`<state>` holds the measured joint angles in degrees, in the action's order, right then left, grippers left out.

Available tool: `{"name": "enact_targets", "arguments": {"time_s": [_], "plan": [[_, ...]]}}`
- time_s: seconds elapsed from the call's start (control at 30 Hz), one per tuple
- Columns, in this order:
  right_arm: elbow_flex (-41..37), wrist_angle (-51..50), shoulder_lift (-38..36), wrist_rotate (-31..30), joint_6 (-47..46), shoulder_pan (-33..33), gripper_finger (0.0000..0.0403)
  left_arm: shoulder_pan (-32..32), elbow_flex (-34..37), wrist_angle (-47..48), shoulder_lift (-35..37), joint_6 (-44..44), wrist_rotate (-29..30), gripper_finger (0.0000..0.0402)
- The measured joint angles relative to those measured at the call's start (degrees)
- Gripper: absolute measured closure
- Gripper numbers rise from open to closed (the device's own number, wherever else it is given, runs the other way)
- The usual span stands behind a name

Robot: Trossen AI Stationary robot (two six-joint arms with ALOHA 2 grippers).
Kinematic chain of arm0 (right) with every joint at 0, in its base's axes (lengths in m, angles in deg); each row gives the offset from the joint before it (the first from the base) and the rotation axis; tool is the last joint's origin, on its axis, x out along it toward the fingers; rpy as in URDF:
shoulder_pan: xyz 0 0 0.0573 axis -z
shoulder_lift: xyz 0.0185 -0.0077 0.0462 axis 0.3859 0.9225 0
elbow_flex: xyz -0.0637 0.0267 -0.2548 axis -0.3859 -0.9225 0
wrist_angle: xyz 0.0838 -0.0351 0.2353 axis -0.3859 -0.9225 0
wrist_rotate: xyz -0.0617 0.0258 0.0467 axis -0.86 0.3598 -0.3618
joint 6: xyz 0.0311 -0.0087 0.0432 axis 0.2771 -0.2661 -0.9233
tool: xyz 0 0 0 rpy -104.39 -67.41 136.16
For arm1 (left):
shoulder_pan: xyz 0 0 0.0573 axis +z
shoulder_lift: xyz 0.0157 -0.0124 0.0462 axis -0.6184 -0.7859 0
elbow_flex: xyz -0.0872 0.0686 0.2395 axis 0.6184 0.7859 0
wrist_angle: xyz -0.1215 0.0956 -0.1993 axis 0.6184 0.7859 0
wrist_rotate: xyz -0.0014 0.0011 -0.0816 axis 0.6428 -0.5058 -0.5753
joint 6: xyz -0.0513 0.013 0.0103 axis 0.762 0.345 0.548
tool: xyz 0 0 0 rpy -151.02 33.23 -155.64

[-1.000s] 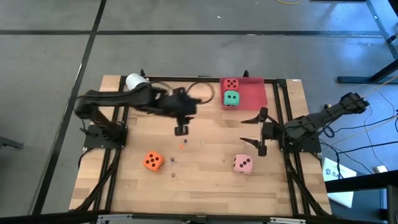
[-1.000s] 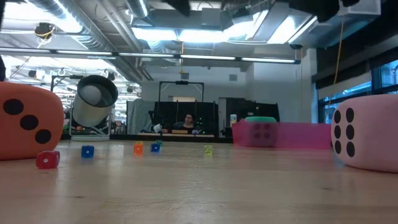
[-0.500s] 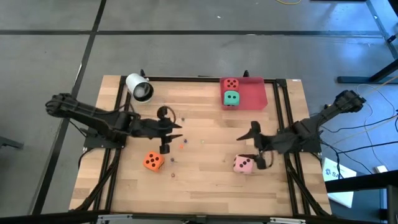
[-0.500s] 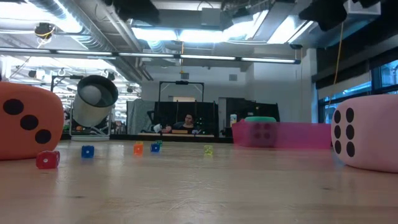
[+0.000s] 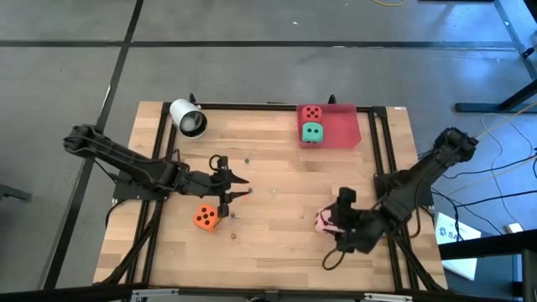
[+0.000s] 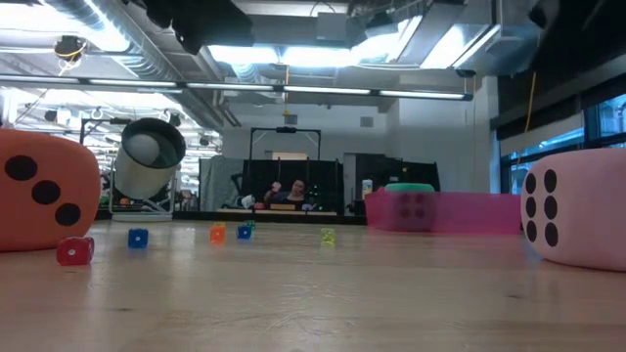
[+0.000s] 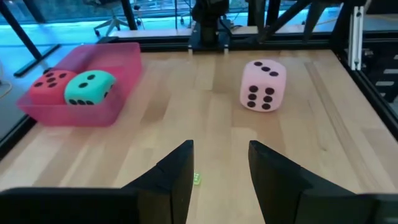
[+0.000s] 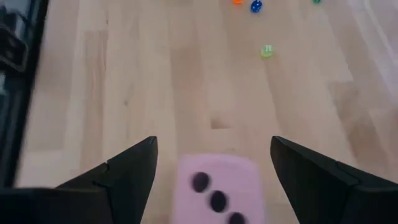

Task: Pick & Place Dice
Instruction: Put the large pink dice into the red bin

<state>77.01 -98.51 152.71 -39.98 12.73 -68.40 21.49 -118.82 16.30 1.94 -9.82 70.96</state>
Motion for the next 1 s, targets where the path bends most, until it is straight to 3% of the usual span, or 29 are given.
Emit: {"name": "enact_targets", "arguments": {"time_s": [0.37,0.83,1.0], "plan": [[7.69,-6.06,18.59,-6.30,-14.16,-5.54,0.0092,-3.43,0.00,-1.80,-2.51,1.70,0.37,0.0258],[11.02,-12.96,25.17,-4.12,-21.00,-8.79,0.0092,-8.83,0.00,-3.53,-5.88,5.10,5.50,0.0258],[11.04,-15.91,27.22,-6.38,-24.84,-8.80,0.0092,-9.48,0.00,-6.18,-8.86,5.11,5.90,0.0258]]}}
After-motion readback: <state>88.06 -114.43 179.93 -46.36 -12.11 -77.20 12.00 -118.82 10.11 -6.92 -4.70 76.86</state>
